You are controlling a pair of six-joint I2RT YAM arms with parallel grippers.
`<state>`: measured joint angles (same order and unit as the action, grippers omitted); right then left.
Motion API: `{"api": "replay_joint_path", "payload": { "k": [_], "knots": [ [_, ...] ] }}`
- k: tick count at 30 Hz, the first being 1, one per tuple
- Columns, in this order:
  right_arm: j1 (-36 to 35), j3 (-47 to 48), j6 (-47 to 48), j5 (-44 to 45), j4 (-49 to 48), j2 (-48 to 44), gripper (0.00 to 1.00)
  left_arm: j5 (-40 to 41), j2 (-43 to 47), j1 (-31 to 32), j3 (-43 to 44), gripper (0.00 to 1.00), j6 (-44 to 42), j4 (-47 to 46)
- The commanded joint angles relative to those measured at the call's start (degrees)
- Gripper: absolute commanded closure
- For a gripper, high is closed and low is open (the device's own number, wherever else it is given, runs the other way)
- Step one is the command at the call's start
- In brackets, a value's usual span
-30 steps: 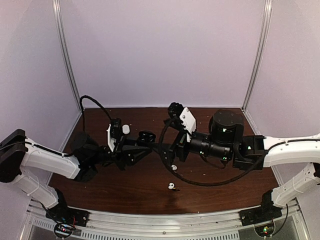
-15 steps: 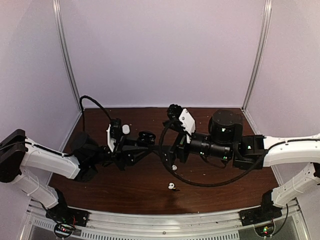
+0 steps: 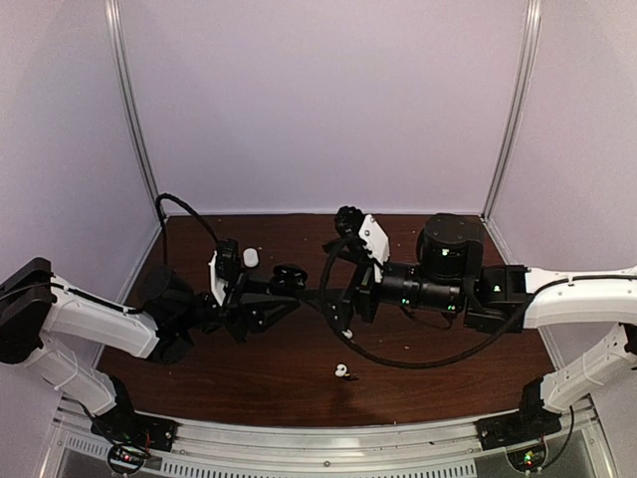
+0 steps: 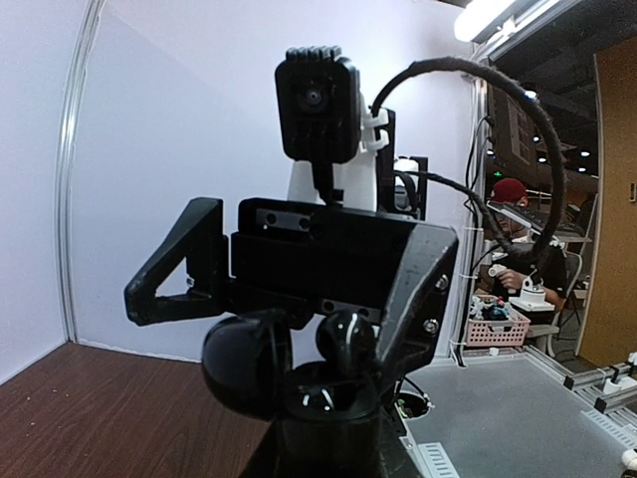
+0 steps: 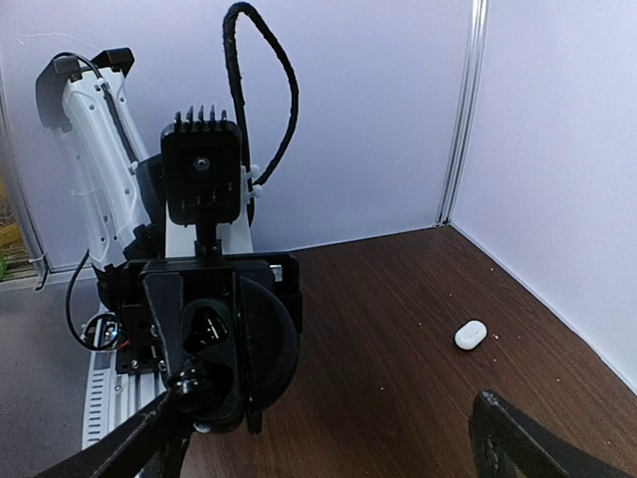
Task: Insert the wireless bluetooth earbuds into the charging case
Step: Adjust the right earbud in the right side groove of the charging case.
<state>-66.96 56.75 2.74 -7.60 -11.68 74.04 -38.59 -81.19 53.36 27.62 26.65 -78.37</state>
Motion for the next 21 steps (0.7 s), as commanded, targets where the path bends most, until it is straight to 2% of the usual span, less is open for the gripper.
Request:
{"api": "replay_joint_path", "payload": {
  "k": [1,21],
  "knots": [
    [0.62,-0.33,-0.64,-1.84,0.57,-1.49,0.0,-1.24,0.59,0.16,-0.45,0.98,0.33,-4.95],
    [2.09,-1.03,-1.6,-7.4,-0.86,-3.11,0.01,-1.47,-0.13,0.13,-0.71,0.98,0.55,-6.12]
  ]
}}
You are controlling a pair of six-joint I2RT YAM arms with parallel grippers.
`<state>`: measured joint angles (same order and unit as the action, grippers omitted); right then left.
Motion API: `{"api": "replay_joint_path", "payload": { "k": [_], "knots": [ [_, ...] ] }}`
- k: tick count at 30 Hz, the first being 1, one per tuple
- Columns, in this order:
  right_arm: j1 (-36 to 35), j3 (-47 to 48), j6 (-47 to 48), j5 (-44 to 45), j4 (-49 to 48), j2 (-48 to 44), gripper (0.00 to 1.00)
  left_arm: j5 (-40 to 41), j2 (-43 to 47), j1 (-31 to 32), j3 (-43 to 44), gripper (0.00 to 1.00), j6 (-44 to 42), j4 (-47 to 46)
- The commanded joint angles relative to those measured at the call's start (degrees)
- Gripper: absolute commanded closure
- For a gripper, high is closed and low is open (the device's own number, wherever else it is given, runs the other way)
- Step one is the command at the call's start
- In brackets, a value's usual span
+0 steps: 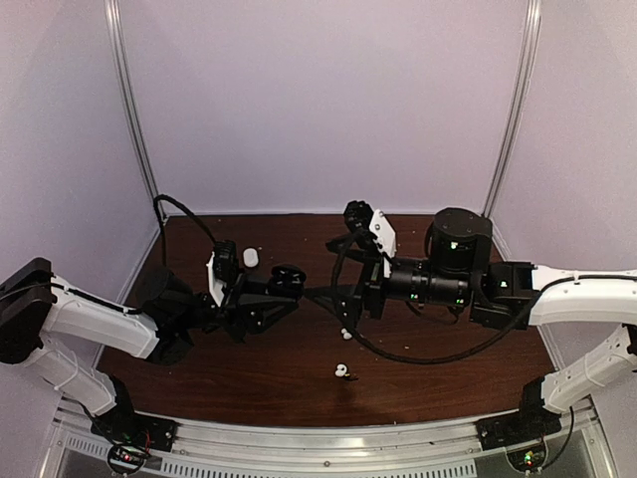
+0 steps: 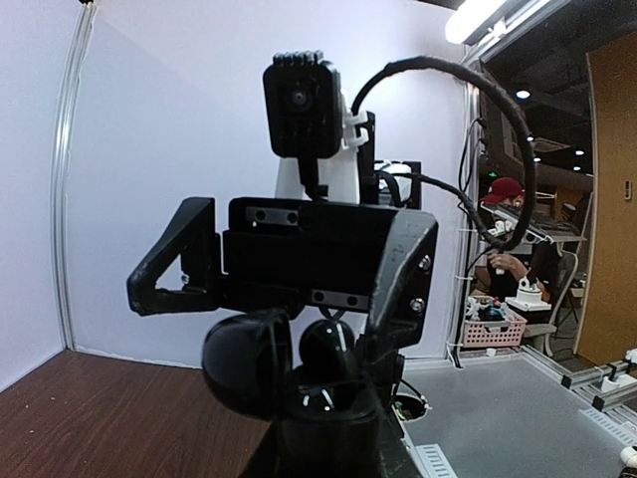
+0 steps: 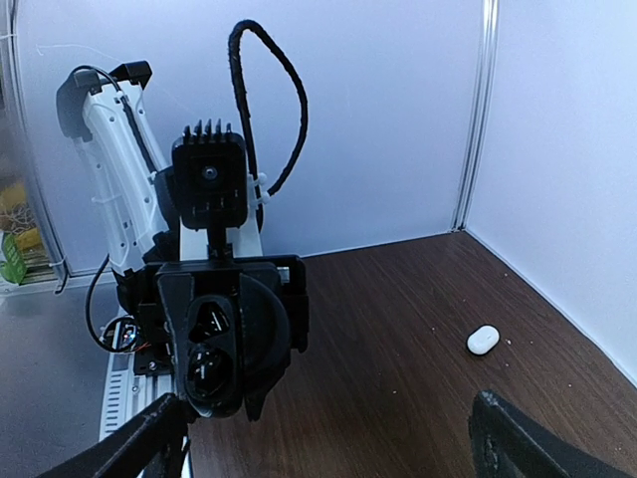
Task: Insert the wireless bluetooth earbuds into the charging case
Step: Adjust the right earbud in the right side groove of the charging case.
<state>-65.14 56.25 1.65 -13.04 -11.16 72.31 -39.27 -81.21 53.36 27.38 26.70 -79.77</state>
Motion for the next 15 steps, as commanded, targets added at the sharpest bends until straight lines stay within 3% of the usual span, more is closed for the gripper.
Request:
{"api": "replay_joint_path", "payload": {
  "k": [1,15],
  "knots": [
    [0.28,-0.4,-0.51,-1.92,-1.32,-1.26,0.01,-0.8,-0.05,0.15,-0.44,0.98,0.54,-4.71],
    [1.04,0.2,-1.54,-2.33,-2.4,-0.5,0.02,-1.14,-0.16,0.16,-0.7,0.98,0.37,-4.94]
  ]
}}
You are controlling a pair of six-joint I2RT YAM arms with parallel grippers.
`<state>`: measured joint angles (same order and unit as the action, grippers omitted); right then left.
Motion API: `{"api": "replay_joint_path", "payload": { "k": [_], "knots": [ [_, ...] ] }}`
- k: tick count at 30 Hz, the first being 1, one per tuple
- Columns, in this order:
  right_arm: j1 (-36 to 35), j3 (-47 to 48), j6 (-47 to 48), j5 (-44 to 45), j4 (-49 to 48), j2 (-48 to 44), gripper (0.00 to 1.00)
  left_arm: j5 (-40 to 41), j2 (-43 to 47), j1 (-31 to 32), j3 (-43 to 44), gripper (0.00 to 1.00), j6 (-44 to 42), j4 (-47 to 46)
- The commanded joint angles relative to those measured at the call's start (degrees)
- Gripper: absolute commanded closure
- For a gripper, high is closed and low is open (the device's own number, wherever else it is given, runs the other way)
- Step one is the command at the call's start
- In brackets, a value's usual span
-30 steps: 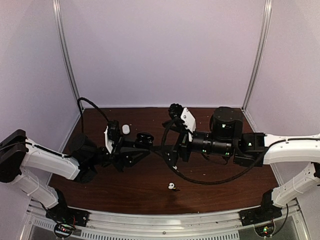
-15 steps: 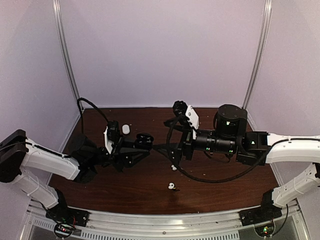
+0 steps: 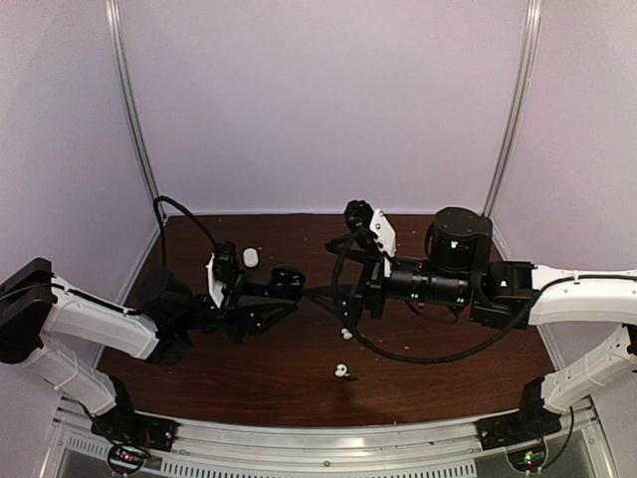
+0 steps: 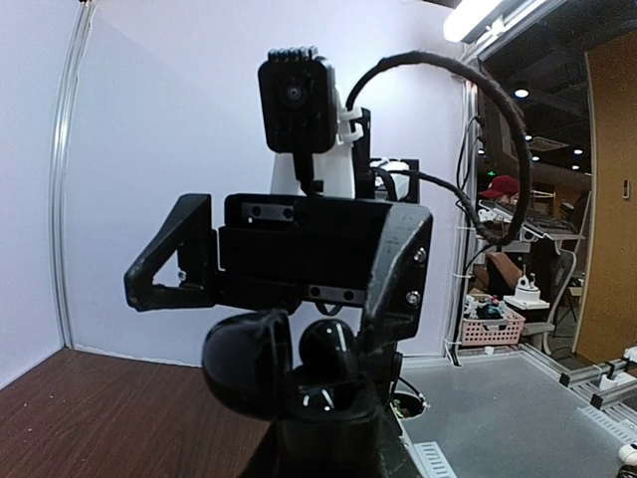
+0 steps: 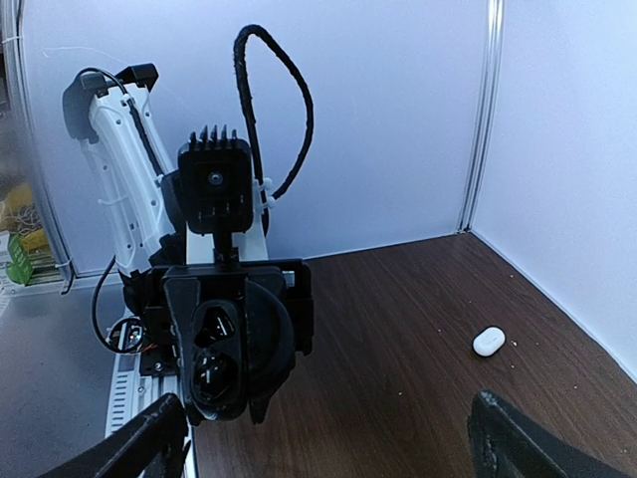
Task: Insert the wireless bluetooth earbuds into the charging case
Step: Adjust the right earbud in the right side groove of the charging case.
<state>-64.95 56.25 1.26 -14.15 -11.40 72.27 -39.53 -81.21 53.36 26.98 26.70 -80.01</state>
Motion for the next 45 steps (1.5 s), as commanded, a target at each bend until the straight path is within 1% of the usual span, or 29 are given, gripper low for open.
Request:
{"api": "replay_joint_path", "payload": {
  "k": [1,21,27,32,35,37,39,43,45],
  "knots": [
    [0.95,0.22,-1.24,-1.3,-2.36,-0.44,0.02,-1.04,-0.25,0.16,-0.27,0.98,0.37,-4.79],
    [1.35,1.93,-1.26,-0.93,-1.31,2.68,0.03,-1.16,-0.46,0.15,-0.33,0.98,-0.02,-4.55],
    [1.58,1.78,-1.14,-1.56,-0.84,2.32,0.03,-0.55,-0.14,0.16,-0.6,0.98,0.0,-4.59],
    [1.71,0.35,-1.1,-2.81,-0.02,0.43,0.03,0.82,0.2,-0.74,-1.23,0.98,1.63,-5.61],
    [2.99,-1.22,-1.26,-2.65,2.16,-1.44,0.03,1.43,0.86,-1.75,-2.29,0.98,2.16,-5.48],
    [4.19,-3.01,-3.43,-2.97,3.53,-3.11,0.03,1.57,1.75,-2.59,-3.26,0.98,2.31,-4.79],
    [5.07,-4.11,-3.74,-2.52,6.66,-4.01,0.03,2.02,3.04,-3.33,-4.03,0.98,1.74,-3.22],
    [5.49,-3.27,-3.89,0.4,17.33,-2.66,0.04,3.42,6.02,-4.58,-5.55,0.98,0.37,0.63],
    [5.58,-2.45,-3.87,1.77,23.36,-1.08,0.07,4.06,7.33,-5.16,-6.6,0.98,0.15,1.53]
  ]
}}
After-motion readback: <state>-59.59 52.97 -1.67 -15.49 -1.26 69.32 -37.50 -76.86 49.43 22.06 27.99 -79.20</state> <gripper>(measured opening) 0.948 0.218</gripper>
